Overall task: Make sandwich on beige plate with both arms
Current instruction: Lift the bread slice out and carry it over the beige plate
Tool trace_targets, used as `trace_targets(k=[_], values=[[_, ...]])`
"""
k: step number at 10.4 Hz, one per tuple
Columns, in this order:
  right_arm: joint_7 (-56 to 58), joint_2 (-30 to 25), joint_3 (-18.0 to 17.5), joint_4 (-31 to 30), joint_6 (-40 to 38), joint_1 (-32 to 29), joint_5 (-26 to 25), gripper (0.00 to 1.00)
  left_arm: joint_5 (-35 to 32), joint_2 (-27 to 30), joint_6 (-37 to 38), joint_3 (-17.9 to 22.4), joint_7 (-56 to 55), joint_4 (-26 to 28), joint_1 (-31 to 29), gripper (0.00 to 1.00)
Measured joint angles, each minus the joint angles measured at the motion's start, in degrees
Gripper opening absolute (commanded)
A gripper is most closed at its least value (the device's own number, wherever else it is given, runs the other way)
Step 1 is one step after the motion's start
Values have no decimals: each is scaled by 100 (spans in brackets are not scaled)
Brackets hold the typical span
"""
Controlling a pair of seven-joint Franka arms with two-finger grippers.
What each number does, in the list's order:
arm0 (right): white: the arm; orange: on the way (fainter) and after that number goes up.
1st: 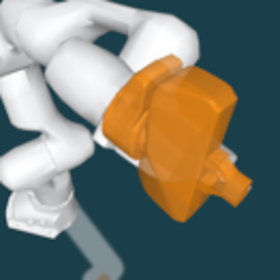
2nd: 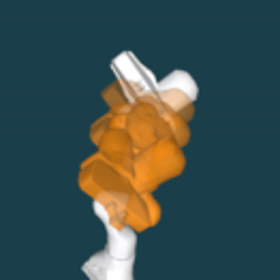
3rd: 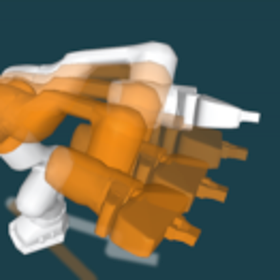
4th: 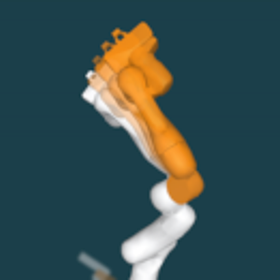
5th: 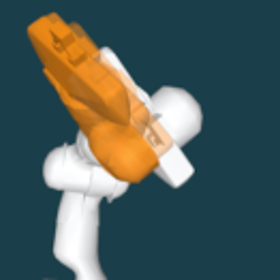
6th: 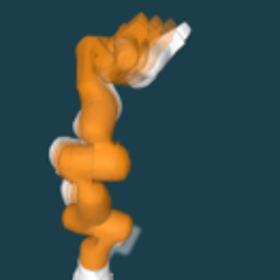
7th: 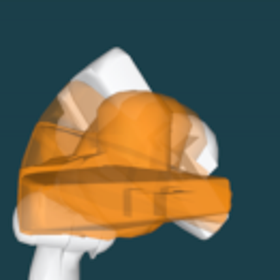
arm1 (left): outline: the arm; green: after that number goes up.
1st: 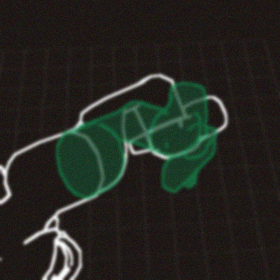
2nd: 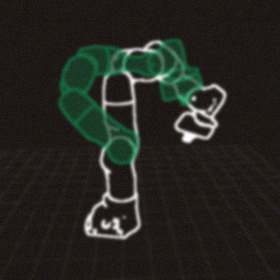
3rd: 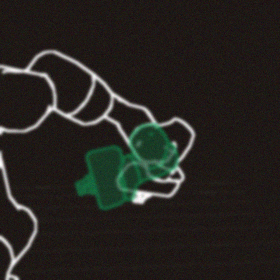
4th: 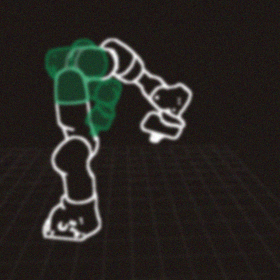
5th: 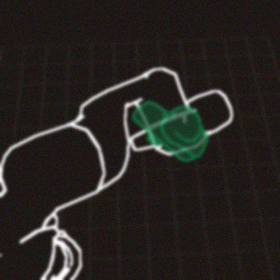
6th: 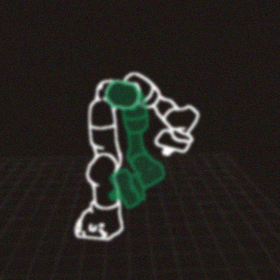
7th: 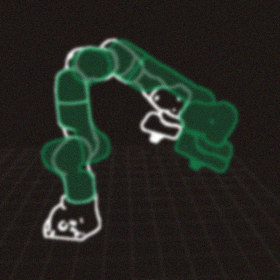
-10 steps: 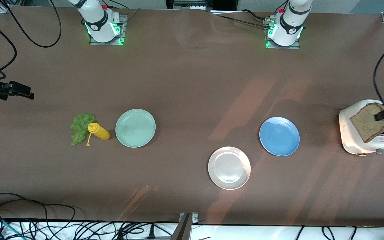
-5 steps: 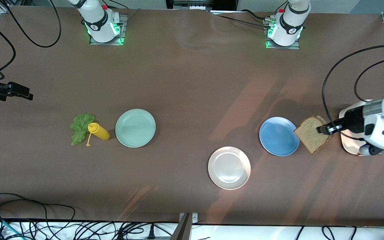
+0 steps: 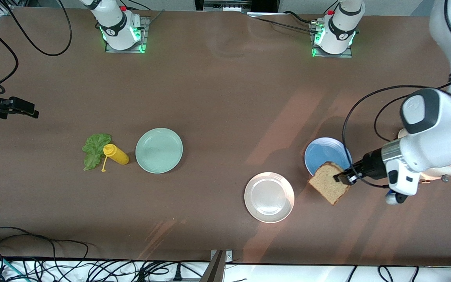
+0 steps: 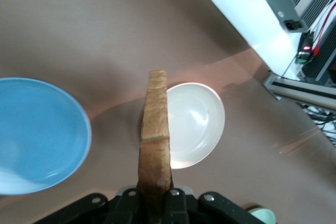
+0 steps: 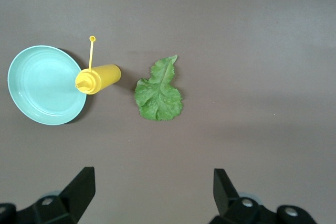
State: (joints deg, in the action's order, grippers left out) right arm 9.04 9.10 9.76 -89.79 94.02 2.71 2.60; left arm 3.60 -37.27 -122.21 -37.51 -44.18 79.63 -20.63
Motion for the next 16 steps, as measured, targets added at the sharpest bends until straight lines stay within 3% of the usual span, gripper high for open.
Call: trace_targets(k=[4, 7, 11, 14, 16], values=[[1, 52, -4, 11, -71, 2, 1, 100, 0, -473, -1299, 56, -436, 4, 505, 0], [2, 74, -4, 12, -111, 1, 2, 100, 1, -899, -1869, 233, -467, 5, 778, 0], [2, 77, -4, 12, -117, -1, 4, 100, 0, -1223, -2131, 299, -475, 2, 1254, 0], [2, 80, -4, 12, -122, -2, 5, 100, 0, -1345, -2392, 704, -504, -3, 1740, 0], [2, 80, -4, 12, -124, -2, 5, 100, 1, -1395, -2404, 767, -505, -4, 1801, 0]])
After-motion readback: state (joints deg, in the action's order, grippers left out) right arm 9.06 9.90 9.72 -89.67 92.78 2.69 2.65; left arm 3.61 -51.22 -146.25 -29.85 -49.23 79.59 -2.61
